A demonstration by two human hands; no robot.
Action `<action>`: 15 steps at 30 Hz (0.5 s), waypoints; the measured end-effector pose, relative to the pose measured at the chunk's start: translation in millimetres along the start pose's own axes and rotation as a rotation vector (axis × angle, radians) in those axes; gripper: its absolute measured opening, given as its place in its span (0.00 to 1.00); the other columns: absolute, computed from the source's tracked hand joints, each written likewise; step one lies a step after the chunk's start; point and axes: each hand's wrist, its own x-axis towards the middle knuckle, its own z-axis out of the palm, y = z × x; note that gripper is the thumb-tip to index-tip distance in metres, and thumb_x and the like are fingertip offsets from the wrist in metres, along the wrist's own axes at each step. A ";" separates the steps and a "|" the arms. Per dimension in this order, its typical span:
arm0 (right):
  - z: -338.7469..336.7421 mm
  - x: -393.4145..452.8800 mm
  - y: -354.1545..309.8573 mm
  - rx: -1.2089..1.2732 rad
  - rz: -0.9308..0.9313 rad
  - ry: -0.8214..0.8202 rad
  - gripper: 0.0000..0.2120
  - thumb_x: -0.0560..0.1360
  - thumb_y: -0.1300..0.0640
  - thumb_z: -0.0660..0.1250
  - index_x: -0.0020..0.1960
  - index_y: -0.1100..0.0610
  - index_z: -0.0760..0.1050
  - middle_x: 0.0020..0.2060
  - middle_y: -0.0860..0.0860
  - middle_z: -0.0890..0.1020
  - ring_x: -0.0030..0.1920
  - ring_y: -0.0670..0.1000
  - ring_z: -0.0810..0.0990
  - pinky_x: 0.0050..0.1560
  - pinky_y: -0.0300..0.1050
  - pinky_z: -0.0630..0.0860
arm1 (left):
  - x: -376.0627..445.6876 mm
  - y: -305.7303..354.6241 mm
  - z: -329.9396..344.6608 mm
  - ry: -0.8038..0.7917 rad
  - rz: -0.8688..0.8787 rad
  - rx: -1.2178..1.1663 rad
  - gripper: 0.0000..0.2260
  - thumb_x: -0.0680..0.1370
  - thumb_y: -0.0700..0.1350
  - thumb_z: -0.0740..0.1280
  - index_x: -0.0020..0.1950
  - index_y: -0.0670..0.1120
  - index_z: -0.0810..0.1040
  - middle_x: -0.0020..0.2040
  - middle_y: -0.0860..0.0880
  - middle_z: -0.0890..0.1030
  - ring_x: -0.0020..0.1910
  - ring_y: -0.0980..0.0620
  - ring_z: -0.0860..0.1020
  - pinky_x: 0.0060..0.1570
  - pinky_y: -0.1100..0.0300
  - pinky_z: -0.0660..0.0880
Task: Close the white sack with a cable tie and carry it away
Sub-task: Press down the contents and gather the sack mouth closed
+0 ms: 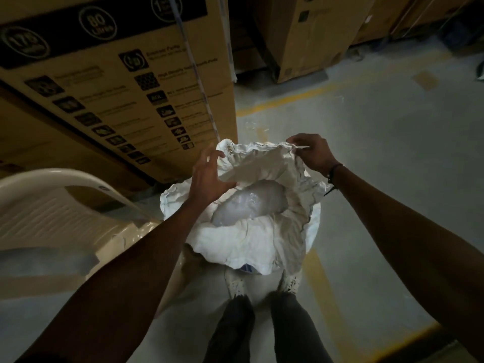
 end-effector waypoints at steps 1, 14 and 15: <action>-2.4 -1.7 2.3 0.008 -0.005 -0.016 0.10 0.77 0.72 0.73 0.56 0.65 0.86 0.56 0.62 0.89 0.54 0.48 0.86 0.50 0.20 0.73 | 4.8 7.5 -0.5 -0.011 0.008 -0.024 0.32 0.61 0.54 0.85 0.60 0.49 0.77 0.76 0.42 0.70 0.77 0.41 0.69 0.70 0.48 0.71; -18.4 -9.9 18.3 0.659 0.402 -0.114 0.15 0.82 0.75 0.60 0.65 0.73 0.79 0.49 0.58 0.86 0.47 0.49 0.86 0.50 0.37 0.84 | 35.8 102.9 65.5 -0.212 0.050 -0.117 0.23 0.64 0.70 0.74 0.44 0.51 0.89 0.45 0.50 0.86 0.49 0.52 0.83 0.53 0.53 0.78; -19.4 -9.7 21.8 0.673 0.403 -0.108 0.16 0.82 0.75 0.59 0.66 0.73 0.79 0.51 0.58 0.85 0.48 0.49 0.85 0.50 0.37 0.84 | 32.9 108.0 70.0 -0.195 0.038 -0.134 0.26 0.62 0.73 0.75 0.42 0.52 0.89 0.44 0.50 0.85 0.49 0.53 0.82 0.51 0.54 0.79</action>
